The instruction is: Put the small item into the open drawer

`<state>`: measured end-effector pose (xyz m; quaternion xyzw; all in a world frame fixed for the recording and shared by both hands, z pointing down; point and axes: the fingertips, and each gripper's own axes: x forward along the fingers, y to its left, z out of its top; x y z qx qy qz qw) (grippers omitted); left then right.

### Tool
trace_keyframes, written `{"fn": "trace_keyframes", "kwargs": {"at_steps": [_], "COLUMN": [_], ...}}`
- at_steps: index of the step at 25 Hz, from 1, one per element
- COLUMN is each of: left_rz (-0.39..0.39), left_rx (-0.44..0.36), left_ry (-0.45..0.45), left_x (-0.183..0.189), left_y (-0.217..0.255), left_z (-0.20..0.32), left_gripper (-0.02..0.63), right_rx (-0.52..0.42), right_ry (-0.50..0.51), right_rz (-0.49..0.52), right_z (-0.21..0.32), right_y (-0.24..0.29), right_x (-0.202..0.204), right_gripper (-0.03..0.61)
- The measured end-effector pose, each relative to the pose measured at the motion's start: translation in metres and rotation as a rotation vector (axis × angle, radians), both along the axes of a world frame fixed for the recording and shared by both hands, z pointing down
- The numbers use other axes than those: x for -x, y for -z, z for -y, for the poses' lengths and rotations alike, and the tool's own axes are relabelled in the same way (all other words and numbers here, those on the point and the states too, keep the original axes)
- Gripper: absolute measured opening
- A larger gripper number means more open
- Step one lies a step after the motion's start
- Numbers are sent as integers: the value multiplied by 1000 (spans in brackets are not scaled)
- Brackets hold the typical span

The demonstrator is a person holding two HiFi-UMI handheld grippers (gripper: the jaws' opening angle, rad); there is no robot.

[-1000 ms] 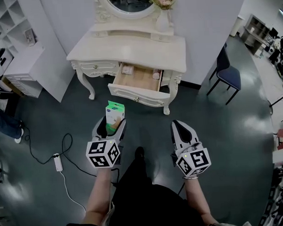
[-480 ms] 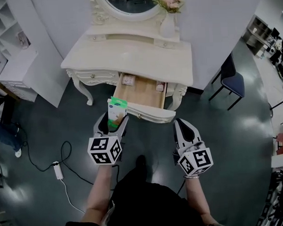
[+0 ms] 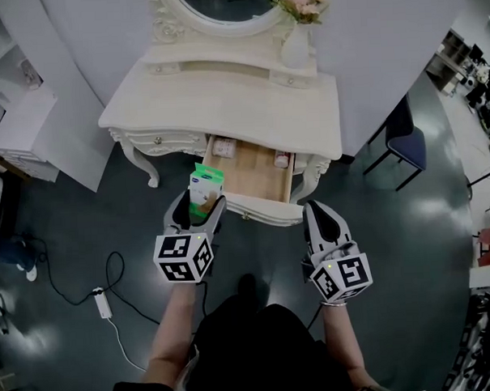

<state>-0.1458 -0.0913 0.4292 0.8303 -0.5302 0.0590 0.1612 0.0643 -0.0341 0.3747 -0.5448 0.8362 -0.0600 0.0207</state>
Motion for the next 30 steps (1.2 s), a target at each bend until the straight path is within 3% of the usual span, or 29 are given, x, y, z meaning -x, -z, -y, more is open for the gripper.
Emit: {"fn": "trace_keyframes", "kwargs": {"at_steps": [15,30], "left_rz": [5,34], "left_rx": [1,37], "left_ry": [-6,2], "left_x": [-5,-32], "left_y": [-2,-15], "left_z": [40,106], "left_gripper": [356,356], "right_rx": [-5,-10], "right_ry": [-27,-18], "right_rz": [0,11], "right_z": [29,97], "right_y": [1,4], "right_x": [-9,-34], "right_gripper": [-3,-3]}}
